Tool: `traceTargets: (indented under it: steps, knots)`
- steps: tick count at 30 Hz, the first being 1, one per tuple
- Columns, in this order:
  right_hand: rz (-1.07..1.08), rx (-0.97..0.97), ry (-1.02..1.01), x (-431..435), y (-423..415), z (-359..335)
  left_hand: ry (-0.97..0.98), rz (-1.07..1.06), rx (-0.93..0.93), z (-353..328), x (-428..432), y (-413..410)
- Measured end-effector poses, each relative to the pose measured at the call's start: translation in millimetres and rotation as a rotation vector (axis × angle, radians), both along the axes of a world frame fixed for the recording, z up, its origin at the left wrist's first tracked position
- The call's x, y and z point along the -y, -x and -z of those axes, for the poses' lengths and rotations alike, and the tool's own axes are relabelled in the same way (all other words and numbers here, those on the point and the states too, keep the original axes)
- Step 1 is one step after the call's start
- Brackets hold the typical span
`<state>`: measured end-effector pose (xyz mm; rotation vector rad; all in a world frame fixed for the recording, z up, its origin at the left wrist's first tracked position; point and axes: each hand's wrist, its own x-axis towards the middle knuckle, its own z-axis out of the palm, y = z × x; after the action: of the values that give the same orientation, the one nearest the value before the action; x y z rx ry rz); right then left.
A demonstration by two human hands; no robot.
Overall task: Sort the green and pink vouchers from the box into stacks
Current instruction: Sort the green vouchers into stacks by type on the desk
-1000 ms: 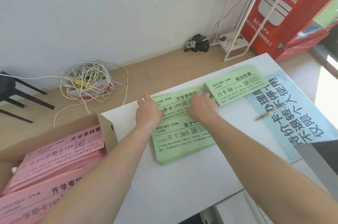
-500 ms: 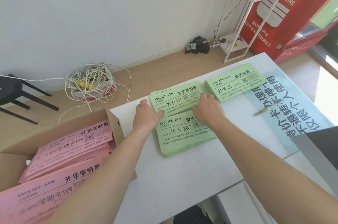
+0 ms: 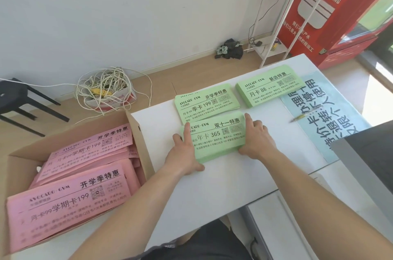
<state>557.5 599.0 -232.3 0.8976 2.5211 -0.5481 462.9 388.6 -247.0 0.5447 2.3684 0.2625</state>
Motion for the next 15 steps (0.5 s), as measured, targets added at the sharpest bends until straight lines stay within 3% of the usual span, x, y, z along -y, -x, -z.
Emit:
traceTargets:
  steps: [9,15]
  knots:
    - [0.041,-0.069,0.011,-16.9,11.9,6.5,-0.095,-0.034,-0.15,9.5,-8.1,-4.4]
    - [0.087,-0.042,-0.04,-15.6,7.7,3.5,-0.1,-0.001,-0.13,5.9,-10.5,-2.8]
